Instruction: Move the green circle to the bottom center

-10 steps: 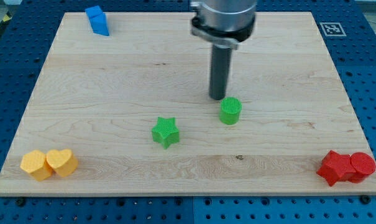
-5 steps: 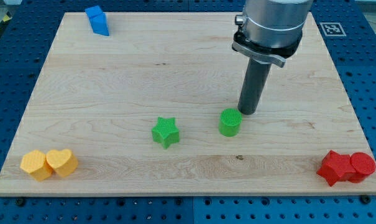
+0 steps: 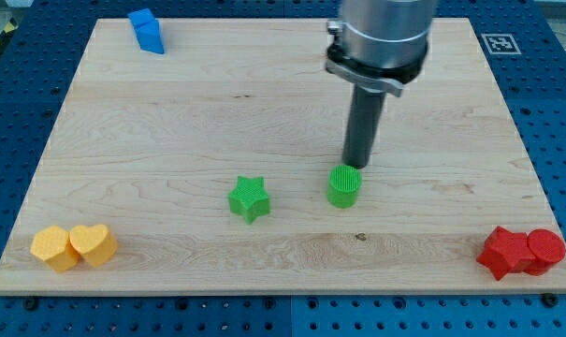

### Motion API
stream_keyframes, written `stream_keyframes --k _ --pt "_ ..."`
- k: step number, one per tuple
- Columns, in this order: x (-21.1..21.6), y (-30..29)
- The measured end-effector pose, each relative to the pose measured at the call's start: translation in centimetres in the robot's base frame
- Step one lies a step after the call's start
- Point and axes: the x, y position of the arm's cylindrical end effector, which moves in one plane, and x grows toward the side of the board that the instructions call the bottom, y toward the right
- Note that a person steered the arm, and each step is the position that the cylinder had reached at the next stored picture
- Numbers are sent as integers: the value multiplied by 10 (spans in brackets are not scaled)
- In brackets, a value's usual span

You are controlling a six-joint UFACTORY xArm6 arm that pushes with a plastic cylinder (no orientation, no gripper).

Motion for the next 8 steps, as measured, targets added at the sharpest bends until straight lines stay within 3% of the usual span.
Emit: stream_keyframes --k 2,6,7,8 --pt "20 10" --pt "66 -66" --pt "67 -60" --pt "38 -51"
